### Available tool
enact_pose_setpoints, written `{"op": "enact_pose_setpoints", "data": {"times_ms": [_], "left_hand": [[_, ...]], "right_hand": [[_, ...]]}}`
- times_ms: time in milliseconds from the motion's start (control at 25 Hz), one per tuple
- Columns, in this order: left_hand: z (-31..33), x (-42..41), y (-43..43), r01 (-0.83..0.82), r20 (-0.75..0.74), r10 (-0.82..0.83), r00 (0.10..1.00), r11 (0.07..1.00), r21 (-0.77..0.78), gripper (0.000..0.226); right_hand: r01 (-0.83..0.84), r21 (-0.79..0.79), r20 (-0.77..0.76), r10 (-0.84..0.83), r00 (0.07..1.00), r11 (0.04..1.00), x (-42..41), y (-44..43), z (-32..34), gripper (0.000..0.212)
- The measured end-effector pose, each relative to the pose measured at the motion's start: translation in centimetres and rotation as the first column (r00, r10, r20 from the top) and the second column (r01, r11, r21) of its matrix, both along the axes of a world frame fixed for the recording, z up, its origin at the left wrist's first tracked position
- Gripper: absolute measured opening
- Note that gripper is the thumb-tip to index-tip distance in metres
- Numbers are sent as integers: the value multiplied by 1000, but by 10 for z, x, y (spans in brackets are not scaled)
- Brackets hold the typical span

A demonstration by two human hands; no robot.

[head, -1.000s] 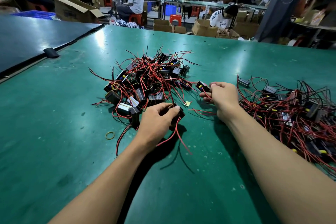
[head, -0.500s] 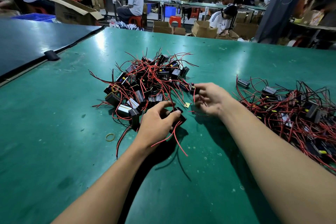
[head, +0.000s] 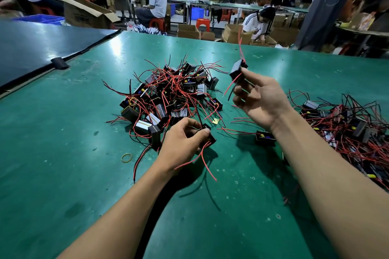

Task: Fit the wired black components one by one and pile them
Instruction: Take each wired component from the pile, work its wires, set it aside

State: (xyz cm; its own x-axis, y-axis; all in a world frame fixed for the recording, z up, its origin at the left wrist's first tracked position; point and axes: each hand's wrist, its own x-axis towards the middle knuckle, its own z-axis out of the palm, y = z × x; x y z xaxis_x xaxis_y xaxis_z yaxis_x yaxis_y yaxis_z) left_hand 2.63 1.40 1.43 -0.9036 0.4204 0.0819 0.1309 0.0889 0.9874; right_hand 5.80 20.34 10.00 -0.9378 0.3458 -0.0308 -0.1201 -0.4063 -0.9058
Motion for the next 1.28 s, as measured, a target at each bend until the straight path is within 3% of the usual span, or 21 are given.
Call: {"op": "enact_pose_setpoints", "data": {"times_ms": [80,240,360,520,760,960,1160,1280], "left_hand": [[-1,0,-1,16,-41,-16,999,1000,-9,12],[0,3,1,94,-37,-94,995,996,-11,9],[-1,4,4,135,-114,-153,982,979,-153,14],[-3,6,4,185,-124,-214,969,961,-208,10],[0,6,3,307,-26,-315,949,936,-173,20],[3,13,4,361,22,-361,932,926,-111,16],[8,18,3,345,12,-347,938,930,-126,15],[11,16,1,373,-14,-379,925,916,-147,22]], "right_hand": [[-32,307,92,4,996,951,5,-3,-3,8],[-152,693,263,-51,963,705,28,-5,-28,10],[-161,855,285,-186,940,493,56,-4,-52,8],[-232,915,322,-250,913,330,81,-6,-65,6],[-265,880,375,-236,896,393,92,2,-62,4],[-213,835,358,-208,910,507,95,0,-62,10],[-153,904,286,-297,911,400,96,3,-65,12],[-184,873,283,-161,946,452,100,3,-59,12]]}}
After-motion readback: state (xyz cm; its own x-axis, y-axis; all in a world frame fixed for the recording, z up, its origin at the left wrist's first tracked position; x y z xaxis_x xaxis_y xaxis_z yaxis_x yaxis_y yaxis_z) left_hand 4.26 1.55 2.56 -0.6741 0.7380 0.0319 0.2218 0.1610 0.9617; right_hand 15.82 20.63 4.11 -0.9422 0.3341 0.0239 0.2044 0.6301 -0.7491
